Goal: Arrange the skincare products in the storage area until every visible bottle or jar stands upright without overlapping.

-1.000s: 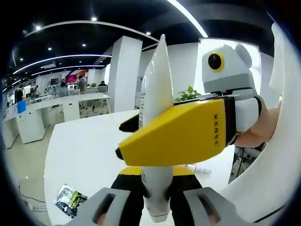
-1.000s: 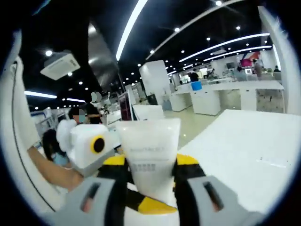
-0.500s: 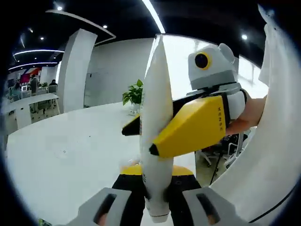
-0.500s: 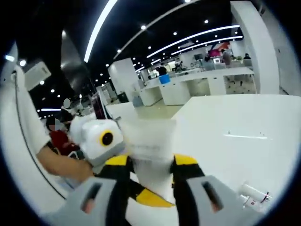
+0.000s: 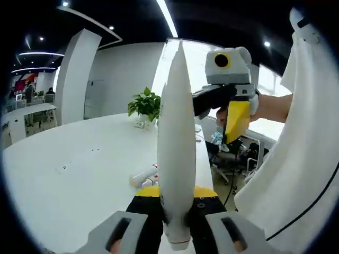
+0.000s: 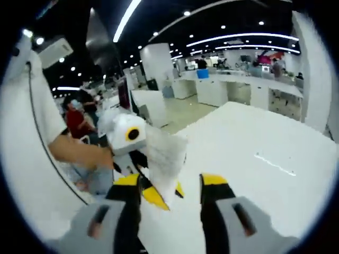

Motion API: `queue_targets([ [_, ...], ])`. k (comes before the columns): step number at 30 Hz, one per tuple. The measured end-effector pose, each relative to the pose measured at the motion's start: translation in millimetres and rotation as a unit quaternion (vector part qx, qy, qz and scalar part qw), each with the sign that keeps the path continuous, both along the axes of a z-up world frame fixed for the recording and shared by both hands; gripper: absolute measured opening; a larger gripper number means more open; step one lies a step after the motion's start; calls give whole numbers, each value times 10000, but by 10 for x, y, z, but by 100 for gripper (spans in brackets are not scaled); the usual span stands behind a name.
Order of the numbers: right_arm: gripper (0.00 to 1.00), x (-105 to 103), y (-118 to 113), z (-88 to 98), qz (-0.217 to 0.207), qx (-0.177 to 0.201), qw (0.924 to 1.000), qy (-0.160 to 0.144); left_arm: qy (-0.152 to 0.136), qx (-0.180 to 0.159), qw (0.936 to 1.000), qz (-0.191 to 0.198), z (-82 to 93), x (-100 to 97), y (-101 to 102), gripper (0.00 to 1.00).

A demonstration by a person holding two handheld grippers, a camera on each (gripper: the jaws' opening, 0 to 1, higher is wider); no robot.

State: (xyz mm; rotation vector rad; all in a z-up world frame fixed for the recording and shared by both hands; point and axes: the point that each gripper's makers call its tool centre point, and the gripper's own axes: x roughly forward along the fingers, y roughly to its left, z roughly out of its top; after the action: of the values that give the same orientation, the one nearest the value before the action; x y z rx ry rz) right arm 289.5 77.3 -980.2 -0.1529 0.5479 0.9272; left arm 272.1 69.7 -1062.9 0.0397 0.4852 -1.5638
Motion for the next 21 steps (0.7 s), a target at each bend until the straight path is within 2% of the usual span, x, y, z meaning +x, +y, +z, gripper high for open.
queue_targets([
  [1, 48, -63, 80, -19, 434, -119, 9989, 148, 16, 52, 10000, -16, -45, -23, 44, 16],
  [2, 49, -88, 141, -40, 666, -204, 9969, 372, 17, 124, 9999, -28, -102, -52, 95, 16],
  [3, 48, -89, 179, -44, 832, -275, 9954, 385, -1, 176, 9998, 2, -135, -62, 124, 16],
  [5, 44, -53, 252, -55, 1257, -627, 9900, 132, 9, 280, 9996, -29, -201, -128, 198, 16],
  [8, 34, -138, 368, -109, 1808, -826, 9796, 298, -31, 408, 9992, -30, -263, -186, 272, 16],
  [9, 32, -195, 449, -155, 2223, -1004, 9690, 404, -27, 446, 9990, -7, -291, -247, 328, 16],
  [10, 32, -211, 470, -170, 2340, -1067, 9654, 440, -31, 448, 9990, -4, -296, -259, 339, 16],
  [14, 24, -336, 602, -333, 3378, -1885, 9204, 565, -22, 549, 9985, 78, -364, -352, 435, 16],
  [16, 22, -394, 672, -385, 3700, -2037, 9045, 596, -28, 595, 9982, 104, -387, -380, 469, 16],
  [17, 21, -457, 751, -432, 3942, -2083, 8924, 689, -33, 629, 9980, 104, -398, -403, 492, 16],
  [18, 19, -501, 788, -454, 4074, -2079, 8859, 775, -47, 644, 9978, 118, -403, -416, 507, 16],
  [19, 17, -520, 800, -464, 4122, -2089, 8830, 821, -44, 645, 9978, 128, -403, -423, 518, 17],
  [20, 15, -525, 841, -517, 4251, -2233, 8733, 822, -49, 651, 9978, 130, -404, -437, 529, 17],
  [21, 13, -509, 855, -541, 4325, -2309, 8682, 762, -104, 693, 9974, 161, -415, -445, 553, 17],
])
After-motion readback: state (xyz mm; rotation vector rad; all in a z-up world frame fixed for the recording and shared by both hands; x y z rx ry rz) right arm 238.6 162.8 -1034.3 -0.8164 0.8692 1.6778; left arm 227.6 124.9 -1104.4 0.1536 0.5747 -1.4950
